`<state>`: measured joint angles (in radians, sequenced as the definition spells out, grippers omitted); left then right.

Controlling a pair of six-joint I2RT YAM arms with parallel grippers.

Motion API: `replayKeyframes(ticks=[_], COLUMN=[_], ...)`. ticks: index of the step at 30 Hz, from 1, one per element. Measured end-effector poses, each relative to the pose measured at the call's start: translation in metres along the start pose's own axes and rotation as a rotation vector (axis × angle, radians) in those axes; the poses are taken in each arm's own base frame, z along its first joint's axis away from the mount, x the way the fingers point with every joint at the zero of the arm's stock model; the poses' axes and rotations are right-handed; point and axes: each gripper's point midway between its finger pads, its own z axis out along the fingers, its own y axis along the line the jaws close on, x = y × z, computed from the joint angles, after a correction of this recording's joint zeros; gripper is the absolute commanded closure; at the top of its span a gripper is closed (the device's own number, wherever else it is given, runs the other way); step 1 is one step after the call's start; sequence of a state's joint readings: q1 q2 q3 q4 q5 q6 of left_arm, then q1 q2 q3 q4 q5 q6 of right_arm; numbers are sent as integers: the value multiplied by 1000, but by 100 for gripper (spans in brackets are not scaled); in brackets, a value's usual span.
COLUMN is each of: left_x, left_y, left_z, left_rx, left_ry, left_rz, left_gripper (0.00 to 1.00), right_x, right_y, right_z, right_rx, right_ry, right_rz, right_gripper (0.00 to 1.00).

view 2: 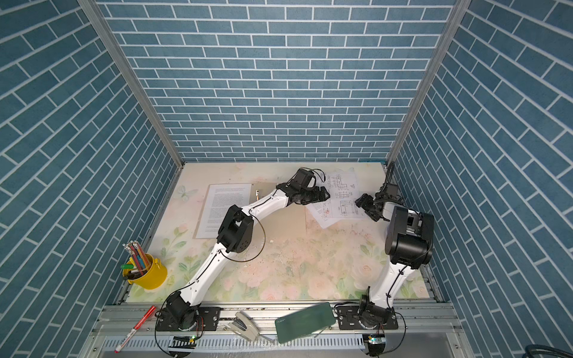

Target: Put the files into the folder

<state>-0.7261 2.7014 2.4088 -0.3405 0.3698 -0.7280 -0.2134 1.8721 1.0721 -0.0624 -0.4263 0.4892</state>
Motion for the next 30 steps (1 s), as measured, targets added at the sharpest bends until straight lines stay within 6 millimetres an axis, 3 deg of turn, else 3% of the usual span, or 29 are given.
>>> replayKeyframes(ticks=[11, 18, 22, 30], left_x=[7, 10, 12, 13], left_y=[-3, -2, -2, -2], left_z=[3, 1, 0, 0], left_rx=[26, 21, 18, 17], left_ry=[40, 49, 54, 55], left_rz=[-11, 15, 23, 32], left_gripper=[11, 13, 14, 14], right_x=[15, 17, 4, -49], right_y=[5, 2, 4, 20], right_z=[-3, -9, -12, -2], right_rx=[-43, -14, -2, -25], right_ry=[31, 38, 2, -87], right_rz=[5, 12, 0, -40], right_gripper=[26, 20, 18, 15])
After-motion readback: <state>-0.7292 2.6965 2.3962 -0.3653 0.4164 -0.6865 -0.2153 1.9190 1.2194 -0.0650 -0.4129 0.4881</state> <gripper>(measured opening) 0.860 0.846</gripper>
